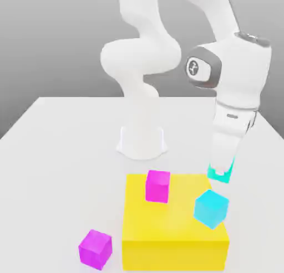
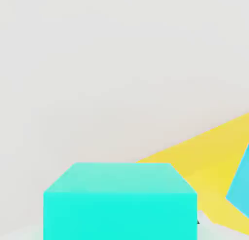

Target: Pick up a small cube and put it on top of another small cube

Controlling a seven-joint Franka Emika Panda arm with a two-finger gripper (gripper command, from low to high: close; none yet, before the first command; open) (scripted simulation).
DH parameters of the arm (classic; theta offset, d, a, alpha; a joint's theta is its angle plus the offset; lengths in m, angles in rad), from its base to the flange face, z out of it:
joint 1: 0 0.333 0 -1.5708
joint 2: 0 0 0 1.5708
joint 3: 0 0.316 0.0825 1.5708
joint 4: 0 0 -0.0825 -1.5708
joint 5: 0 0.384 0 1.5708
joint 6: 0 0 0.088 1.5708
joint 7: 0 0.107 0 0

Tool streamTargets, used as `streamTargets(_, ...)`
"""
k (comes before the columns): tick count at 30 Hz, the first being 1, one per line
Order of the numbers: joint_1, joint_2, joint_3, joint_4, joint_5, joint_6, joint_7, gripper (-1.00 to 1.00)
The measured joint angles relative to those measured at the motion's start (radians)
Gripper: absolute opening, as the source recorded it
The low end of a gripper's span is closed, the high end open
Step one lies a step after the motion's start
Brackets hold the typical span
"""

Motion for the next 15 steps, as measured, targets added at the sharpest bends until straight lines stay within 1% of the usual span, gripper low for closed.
streamTargets(6,-0.158,-0.166,-0.089,-0.007,0.07,-0.15,0.221,-1.0)
streamTargets(8,-0.193,-0.156,-0.106,-0.021,0.086,-0.124,0.266,-1.0)
streamTargets(11,-0.205,-0.074,-0.109,-0.052,0.091,-0.011,0.279,-1.0)
streamTargets(12,-0.207,-0.05,-0.109,-0.06,0.091,0.022,0.28,1.0)
streamTargets(15,-0.207,-0.05,-0.109,-0.06,0.091,0.022,0.28,1.0)
